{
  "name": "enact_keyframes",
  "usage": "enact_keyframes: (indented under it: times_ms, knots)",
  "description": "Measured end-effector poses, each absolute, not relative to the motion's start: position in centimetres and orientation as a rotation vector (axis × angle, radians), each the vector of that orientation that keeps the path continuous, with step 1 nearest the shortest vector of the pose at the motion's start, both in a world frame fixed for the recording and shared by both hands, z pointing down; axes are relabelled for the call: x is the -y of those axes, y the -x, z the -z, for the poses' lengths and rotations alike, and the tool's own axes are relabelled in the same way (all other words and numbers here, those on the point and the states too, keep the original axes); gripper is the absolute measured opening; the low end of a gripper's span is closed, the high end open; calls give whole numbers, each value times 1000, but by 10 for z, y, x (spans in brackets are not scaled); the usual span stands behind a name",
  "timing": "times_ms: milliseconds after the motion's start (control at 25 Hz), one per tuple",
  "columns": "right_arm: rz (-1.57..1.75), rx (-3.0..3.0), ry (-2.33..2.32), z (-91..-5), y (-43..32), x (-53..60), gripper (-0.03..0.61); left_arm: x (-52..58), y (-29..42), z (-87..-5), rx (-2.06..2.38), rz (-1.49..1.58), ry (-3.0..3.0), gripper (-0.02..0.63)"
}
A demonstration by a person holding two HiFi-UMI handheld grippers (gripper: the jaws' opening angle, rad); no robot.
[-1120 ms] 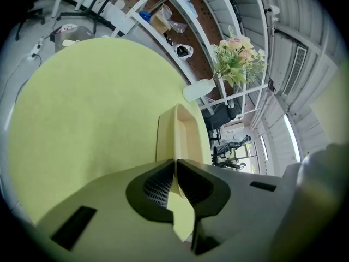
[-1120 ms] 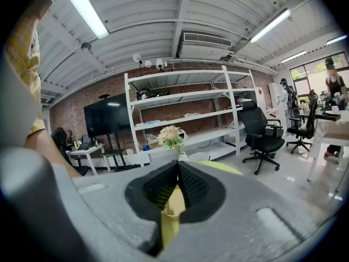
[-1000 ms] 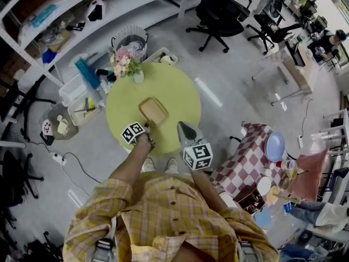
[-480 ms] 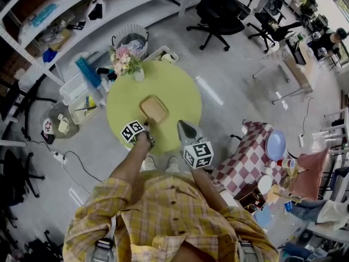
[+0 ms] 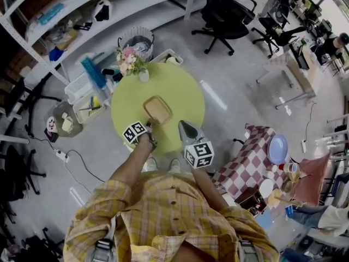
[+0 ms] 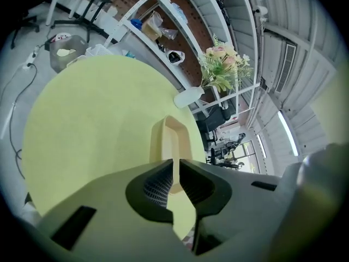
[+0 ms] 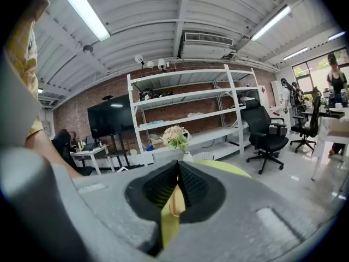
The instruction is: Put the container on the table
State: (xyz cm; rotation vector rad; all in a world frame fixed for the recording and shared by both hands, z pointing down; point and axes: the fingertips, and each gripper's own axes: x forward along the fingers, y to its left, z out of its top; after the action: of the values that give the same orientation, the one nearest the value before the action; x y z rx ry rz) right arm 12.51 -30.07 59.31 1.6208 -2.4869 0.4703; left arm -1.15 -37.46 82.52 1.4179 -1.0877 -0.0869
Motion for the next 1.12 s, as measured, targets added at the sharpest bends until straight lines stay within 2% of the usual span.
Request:
enact_keyframes:
  times_ms: [320,1120]
  knots:
    - [-436,2519,-1585,-583,-113,300,-2,363,13,-795,1093,130,-1456,8]
    - [-441,2543,-1572,-579,-108,292,-2,350,-2,-703,1001,232,-1654,5]
